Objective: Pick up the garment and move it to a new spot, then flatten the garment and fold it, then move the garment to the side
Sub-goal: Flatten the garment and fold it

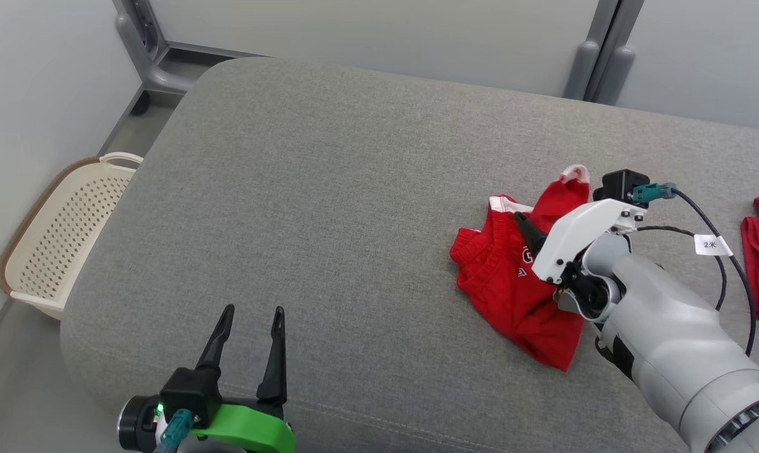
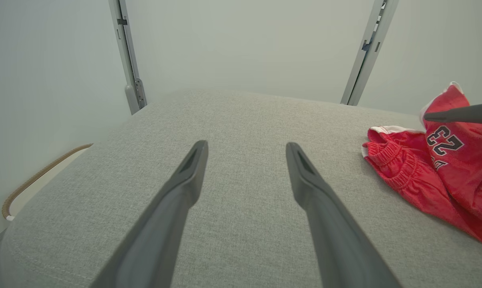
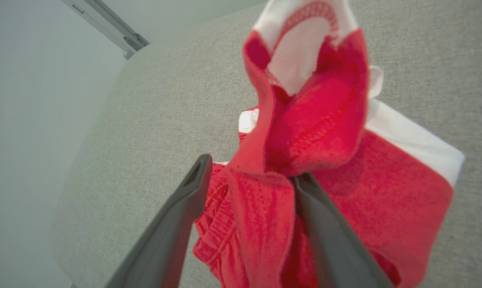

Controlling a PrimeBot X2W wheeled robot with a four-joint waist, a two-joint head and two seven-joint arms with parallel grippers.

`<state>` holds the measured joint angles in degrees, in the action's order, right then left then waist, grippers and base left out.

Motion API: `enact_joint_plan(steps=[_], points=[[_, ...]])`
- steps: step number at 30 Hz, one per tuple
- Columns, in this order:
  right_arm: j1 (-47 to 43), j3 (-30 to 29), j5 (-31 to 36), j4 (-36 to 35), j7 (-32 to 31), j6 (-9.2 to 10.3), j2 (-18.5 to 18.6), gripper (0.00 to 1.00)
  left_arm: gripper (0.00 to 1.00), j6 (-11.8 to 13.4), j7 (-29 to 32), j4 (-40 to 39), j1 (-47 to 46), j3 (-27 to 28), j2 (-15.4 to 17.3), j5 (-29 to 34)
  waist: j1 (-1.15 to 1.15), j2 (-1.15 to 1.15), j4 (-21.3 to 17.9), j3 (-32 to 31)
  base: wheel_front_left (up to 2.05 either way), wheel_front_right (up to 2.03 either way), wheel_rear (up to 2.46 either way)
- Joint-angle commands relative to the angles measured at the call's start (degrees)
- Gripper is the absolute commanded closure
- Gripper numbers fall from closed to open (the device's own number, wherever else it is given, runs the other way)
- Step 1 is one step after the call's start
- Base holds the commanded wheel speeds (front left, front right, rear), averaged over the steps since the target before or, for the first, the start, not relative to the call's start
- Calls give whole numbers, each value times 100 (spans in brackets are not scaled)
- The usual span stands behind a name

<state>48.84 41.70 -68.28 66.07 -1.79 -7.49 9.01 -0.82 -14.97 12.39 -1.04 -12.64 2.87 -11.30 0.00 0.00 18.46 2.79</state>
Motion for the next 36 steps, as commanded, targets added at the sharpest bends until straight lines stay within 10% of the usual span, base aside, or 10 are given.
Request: enact_joint_plan(steps=[1, 31, 34, 36], points=[[34, 28, -1, -42, 92, 2, 41, 0, 0, 15, -19, 8, -77, 34, 8, -21, 0, 0, -29, -12, 0, 0, 0], [-1417, -42, 857, -2011, 1701, 2, 1353, 0, 0, -60, -19, -168, 190, 268, 8, 227, 0, 0, -650, -221, 0, 0, 0], [-1545, -363, 1153, -2067, 1702, 2, 1292, 8, 0, -71, -19, -180, 194, 265, 8, 236, 0, 0, -677, -218, 0, 0, 0], [-1667, -484, 1391, -2021, 1702, 2, 1255, 63, 0, -75, -19, -185, 199, 258, 8, 238, 0, 0, -685, -211, 0, 0, 0]])
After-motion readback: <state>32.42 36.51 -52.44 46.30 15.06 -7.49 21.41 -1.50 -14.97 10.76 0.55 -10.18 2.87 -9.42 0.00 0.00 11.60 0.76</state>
